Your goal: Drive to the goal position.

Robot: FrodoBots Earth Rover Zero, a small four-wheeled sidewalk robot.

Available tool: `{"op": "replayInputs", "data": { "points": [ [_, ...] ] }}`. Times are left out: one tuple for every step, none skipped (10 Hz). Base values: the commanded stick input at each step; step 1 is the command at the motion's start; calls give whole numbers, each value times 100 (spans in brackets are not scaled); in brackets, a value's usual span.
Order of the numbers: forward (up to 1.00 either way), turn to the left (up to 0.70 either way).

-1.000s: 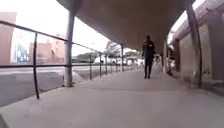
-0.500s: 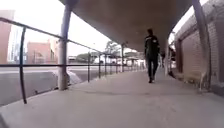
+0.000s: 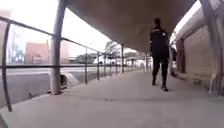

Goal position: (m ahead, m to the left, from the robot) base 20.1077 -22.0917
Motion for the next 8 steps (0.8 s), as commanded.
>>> {"op": "replayInputs", "data": {
  "points": [
    [70,0],
    [70,0],
    [70,0],
    [70,0],
    [70,0],
    [70,0],
    [70,0],
    [70,0]
  ]
}}
